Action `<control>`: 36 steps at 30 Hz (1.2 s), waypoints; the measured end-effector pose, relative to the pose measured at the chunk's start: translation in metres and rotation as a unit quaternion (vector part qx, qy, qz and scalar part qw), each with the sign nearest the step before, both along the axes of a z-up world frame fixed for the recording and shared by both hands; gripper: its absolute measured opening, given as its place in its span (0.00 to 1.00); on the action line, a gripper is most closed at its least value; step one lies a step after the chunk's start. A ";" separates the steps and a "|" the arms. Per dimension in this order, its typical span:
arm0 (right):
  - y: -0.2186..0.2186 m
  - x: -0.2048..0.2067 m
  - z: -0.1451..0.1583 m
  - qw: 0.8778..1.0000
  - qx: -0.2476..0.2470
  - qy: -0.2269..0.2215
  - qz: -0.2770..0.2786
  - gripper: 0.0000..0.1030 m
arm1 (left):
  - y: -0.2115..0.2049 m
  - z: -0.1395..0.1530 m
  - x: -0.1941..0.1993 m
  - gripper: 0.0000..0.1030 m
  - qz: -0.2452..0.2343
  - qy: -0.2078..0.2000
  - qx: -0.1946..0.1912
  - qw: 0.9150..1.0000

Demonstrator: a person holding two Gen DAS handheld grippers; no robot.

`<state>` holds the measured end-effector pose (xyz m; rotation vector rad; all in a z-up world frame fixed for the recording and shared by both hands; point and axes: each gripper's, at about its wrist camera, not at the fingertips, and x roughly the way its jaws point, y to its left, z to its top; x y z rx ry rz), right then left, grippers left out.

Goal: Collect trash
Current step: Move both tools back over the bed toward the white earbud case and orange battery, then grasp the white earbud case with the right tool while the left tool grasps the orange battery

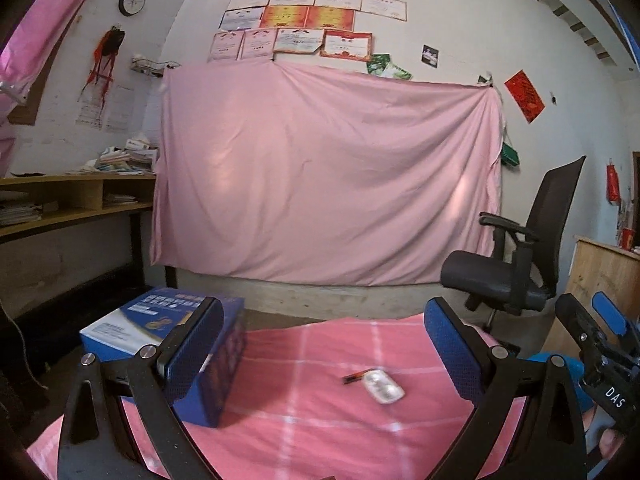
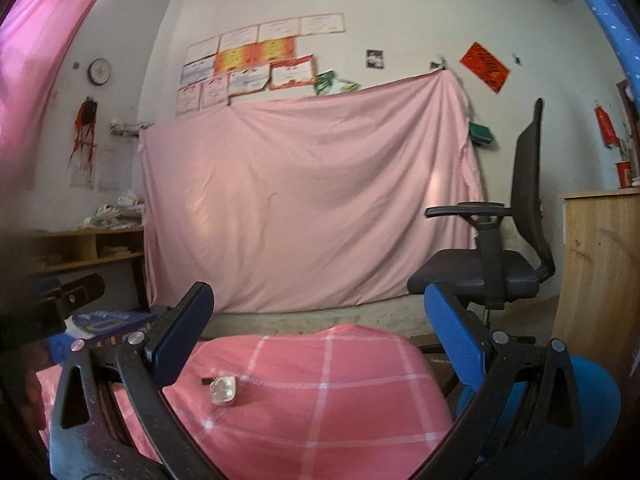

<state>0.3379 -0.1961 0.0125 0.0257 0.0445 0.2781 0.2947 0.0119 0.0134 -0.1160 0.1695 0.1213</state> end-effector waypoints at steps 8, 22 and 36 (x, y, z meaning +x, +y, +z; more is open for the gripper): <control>0.024 0.022 -0.020 0.996 -0.038 0.070 0.032 1.00 | 0.022 -0.024 -0.003 0.95 0.001 0.027 0.018 0.999; 0.045 0.073 -0.057 0.969 -0.084 0.212 0.094 1.00 | 0.031 -0.056 0.020 0.95 -0.048 0.103 0.008 0.993; 0.079 0.100 -0.078 0.933 -0.148 0.291 0.150 0.74 | 0.024 -0.070 0.091 0.53 -0.119 0.213 -0.042 0.969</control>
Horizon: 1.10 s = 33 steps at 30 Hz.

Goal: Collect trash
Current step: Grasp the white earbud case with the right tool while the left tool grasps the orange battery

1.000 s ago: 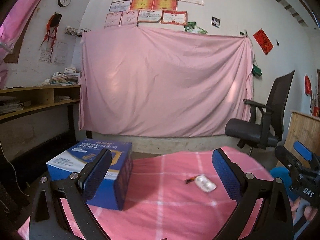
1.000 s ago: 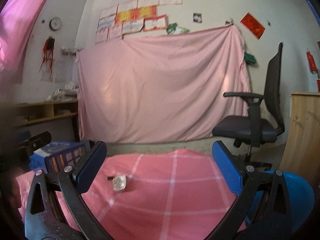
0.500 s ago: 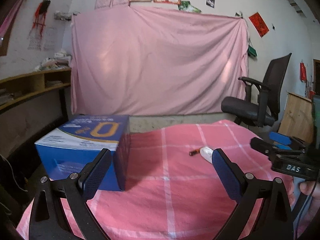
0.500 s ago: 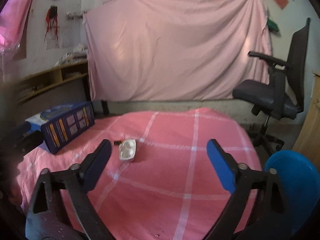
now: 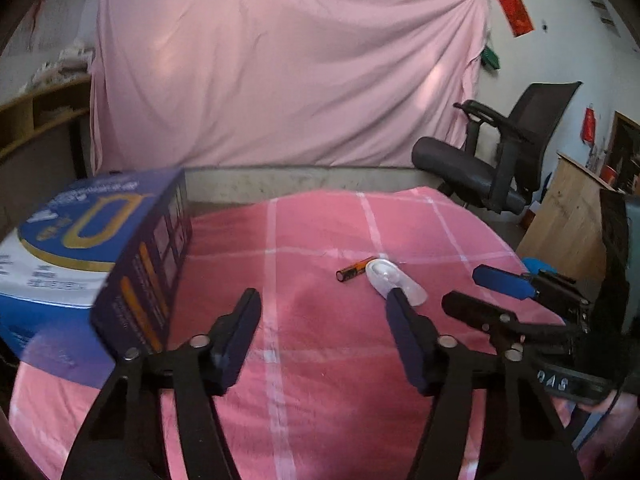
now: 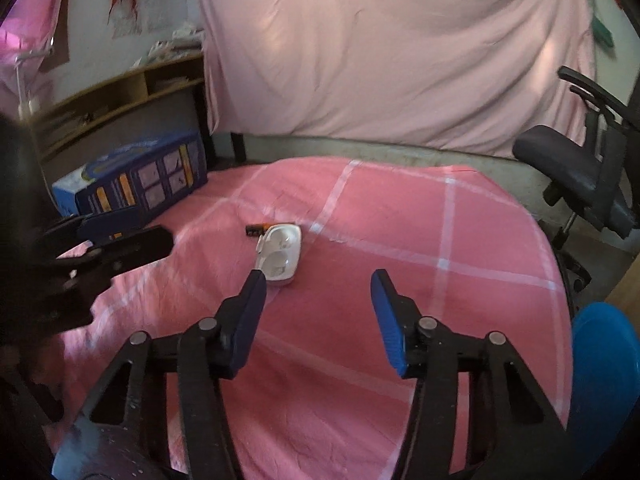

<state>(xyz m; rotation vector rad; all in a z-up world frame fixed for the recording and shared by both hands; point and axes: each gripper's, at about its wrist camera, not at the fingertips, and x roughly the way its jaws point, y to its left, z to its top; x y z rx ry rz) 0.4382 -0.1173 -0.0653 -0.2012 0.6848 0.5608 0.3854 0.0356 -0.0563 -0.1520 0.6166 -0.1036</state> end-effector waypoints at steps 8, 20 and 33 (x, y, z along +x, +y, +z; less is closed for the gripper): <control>0.021 0.012 -0.006 1.000 -0.021 0.010 0.020 0.73 | 0.007 0.000 0.025 0.45 0.017 0.039 -0.019 0.999; 0.024 0.036 -0.020 0.997 -0.010 0.069 0.018 0.52 | 0.013 -0.002 0.045 0.43 0.008 0.066 -0.033 0.997; -0.040 0.028 -0.012 0.995 0.023 0.069 -0.061 0.52 | -0.015 -0.006 0.073 0.42 -0.063 0.078 0.012 0.995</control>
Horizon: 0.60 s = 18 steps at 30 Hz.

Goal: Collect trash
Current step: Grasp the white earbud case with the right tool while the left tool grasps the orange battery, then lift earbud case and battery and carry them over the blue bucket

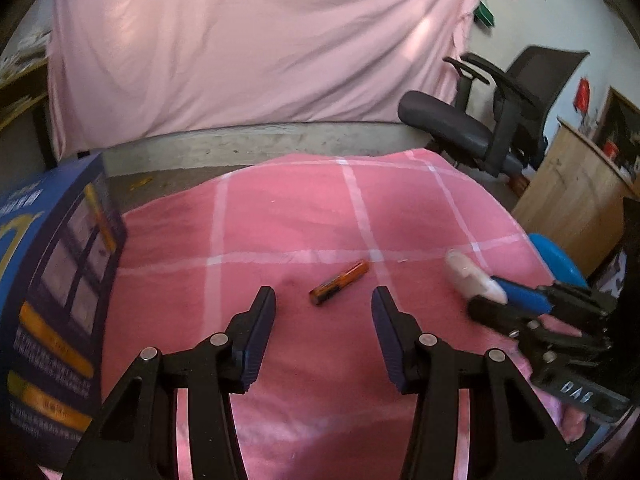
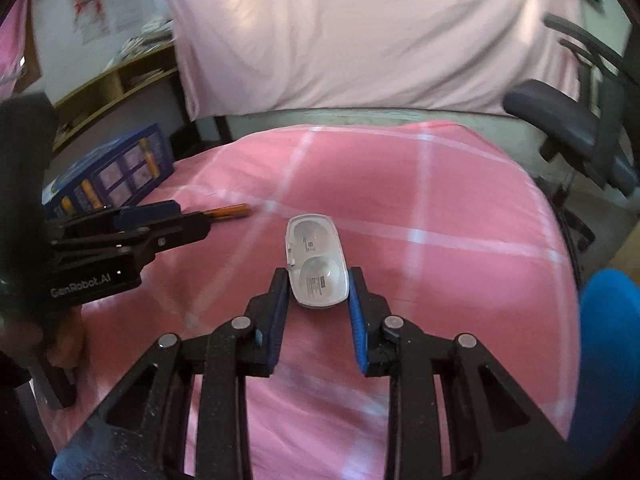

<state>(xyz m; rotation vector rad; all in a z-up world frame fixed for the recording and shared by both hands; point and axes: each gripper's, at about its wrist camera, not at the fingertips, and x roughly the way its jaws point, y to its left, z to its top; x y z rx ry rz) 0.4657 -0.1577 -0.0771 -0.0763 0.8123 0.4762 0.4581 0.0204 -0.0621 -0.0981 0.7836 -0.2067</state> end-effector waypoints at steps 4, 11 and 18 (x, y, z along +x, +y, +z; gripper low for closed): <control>-0.015 0.002 0.000 1.000 0.018 0.009 -0.015 0.52 | -0.014 -0.006 0.013 0.31 -0.019 0.011 0.024 0.999; -0.016 0.001 -0.002 0.999 0.025 0.015 -0.019 0.52 | -0.029 -0.012 0.022 0.11 -0.024 0.019 0.066 0.997; -0.018 -0.004 -0.002 0.999 0.033 0.011 -0.015 0.52 | -0.038 -0.012 0.009 0.06 -0.018 0.010 0.071 0.997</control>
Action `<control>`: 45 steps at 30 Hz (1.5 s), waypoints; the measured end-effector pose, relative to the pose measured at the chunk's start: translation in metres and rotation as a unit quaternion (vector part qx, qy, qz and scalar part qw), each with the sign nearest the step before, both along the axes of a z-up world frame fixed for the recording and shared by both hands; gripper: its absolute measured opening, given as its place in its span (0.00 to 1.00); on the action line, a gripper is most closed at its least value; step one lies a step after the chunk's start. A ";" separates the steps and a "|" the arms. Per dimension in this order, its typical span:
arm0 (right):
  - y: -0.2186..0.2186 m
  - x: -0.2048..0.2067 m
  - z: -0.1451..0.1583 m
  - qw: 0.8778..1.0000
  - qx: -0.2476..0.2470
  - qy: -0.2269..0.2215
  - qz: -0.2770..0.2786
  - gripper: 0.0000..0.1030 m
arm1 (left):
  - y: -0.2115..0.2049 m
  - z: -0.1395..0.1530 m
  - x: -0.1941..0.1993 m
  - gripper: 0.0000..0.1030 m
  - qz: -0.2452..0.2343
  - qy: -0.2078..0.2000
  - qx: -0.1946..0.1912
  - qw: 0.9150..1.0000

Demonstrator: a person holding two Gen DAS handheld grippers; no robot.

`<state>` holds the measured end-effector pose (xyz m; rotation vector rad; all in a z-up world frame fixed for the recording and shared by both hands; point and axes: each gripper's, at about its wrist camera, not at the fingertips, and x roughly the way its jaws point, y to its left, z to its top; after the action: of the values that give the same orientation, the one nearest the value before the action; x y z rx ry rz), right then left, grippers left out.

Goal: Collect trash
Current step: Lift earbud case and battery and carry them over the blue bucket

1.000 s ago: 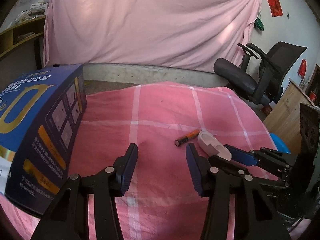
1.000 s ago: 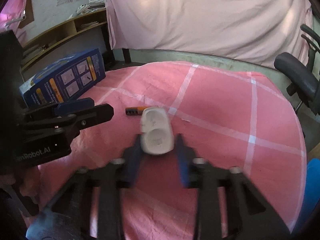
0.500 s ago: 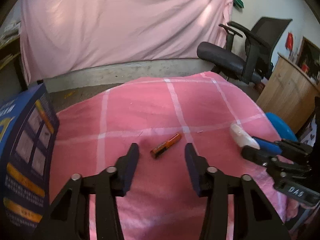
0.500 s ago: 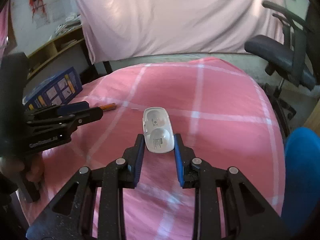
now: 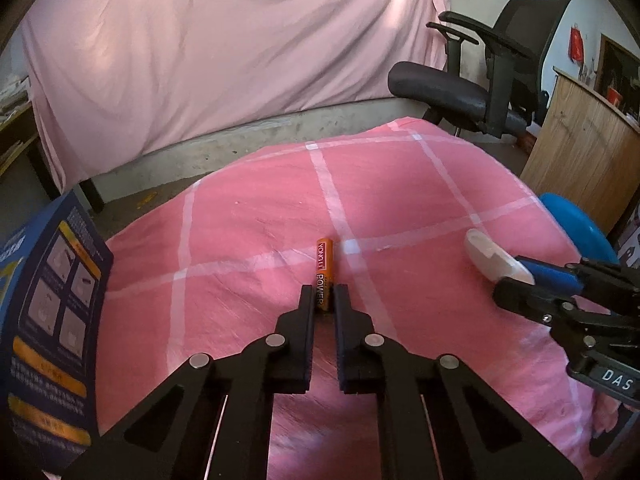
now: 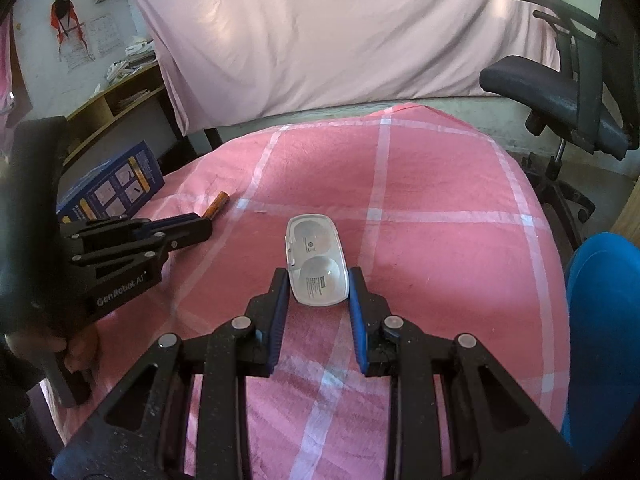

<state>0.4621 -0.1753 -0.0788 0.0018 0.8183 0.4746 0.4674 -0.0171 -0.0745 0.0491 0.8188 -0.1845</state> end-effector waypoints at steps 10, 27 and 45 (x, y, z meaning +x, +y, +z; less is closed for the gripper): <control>-0.024 -0.033 0.027 0.993 0.078 -0.087 0.003 0.52 | -0.004 0.024 -0.055 0.06 0.063 -0.088 -0.080 0.991; -0.078 -0.106 0.100 0.953 0.109 -0.277 -0.051 0.52 | -0.062 0.111 -0.123 0.06 0.027 -0.260 -0.068 0.963; -0.184 -0.133 0.112 0.926 0.105 -0.320 -0.172 0.52 | -0.172 0.130 -0.105 0.06 -0.083 -0.257 -0.067 0.960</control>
<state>0.3292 -0.3594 0.0336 0.1791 0.1117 0.2007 0.3623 -0.1895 0.0552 0.0354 0.2808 -0.3689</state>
